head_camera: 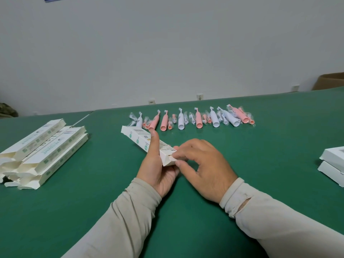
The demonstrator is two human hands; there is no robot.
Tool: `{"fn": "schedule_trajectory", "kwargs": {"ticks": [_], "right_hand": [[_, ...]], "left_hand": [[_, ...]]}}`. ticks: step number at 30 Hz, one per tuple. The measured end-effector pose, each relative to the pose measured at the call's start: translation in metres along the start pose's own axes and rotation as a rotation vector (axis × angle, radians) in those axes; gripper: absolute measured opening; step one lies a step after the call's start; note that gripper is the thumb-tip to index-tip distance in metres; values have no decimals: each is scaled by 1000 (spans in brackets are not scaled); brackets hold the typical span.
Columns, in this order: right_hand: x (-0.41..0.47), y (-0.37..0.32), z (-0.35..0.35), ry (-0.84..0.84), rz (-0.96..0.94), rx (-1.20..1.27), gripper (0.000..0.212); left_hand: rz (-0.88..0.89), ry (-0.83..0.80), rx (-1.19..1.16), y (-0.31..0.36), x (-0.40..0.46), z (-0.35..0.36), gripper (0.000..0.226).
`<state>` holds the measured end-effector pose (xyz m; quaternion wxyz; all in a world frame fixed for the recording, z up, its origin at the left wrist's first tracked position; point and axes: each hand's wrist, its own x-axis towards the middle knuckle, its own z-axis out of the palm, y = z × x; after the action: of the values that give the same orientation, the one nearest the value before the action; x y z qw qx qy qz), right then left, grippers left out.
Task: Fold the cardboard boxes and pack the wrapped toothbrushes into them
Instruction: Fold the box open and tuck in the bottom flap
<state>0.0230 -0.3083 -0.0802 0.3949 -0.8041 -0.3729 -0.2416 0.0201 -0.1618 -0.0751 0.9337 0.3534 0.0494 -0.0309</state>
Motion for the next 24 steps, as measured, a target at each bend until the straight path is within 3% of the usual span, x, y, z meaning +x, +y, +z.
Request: {"fn": "schedule_trajectory", "kwargs": {"ticks": [7,12,15,17,19,22,24], "right_hand": [[2,-1,-4,34,-3,-33,4],[-1,2,-6,27,109,-85,19],[0,10,-7,11,237,135,16],[4,21,-10,134,378,320,12],[8,32,-18,299,472,357,11],[12,41,-34,431,424,221,15],[13,42,-41,392,305,75,16]], "left_hand": [[-11,-65,77,-2,-2,1,87],[-43,-19,223,-2,-5,1,84],[208,186,709,9,-5,-5,74],[484,329,1229,23,-3,-22,58],[614,323,1595,34,-1,-40,51],[650,293,1702,36,2,-49,56],[690,286,1734,34,4,-48,59]]}}
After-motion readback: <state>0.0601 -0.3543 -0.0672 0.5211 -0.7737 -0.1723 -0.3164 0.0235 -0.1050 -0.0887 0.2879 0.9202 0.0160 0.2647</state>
